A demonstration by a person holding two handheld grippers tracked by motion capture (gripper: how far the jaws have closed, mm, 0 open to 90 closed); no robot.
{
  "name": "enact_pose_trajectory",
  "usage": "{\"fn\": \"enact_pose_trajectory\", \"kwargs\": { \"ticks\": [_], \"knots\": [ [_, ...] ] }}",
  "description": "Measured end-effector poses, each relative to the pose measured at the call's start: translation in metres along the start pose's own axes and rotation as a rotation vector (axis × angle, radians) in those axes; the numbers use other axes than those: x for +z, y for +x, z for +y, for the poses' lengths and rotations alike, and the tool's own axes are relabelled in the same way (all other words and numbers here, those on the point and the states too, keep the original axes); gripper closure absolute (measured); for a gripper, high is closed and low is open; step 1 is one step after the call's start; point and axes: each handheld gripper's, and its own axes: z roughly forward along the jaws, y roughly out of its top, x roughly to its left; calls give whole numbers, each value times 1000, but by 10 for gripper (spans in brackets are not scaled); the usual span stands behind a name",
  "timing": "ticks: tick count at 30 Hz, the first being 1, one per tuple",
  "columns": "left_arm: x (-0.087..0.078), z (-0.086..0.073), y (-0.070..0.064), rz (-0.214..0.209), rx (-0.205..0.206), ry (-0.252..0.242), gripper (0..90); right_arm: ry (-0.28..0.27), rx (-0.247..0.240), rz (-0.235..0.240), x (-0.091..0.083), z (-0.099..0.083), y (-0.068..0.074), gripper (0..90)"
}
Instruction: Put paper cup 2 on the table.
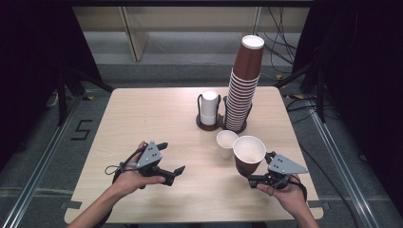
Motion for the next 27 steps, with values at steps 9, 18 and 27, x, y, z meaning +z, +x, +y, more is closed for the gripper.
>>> {"fn": "enact_pose_trajectory", "kwargs": {
  "ticks": [9,18,27],
  "knots": [
    [0,-6,3,64,-55,-23,4,-24,15,-88,-7,0,-11,206],
    [2,-9,0,88,-76,-33,8,-4,66,-153,-6,1,-22,205],
    [4,-13,-3,108,-97,-41,10,18,113,-260,12,0,-33,204]
  ]
}}
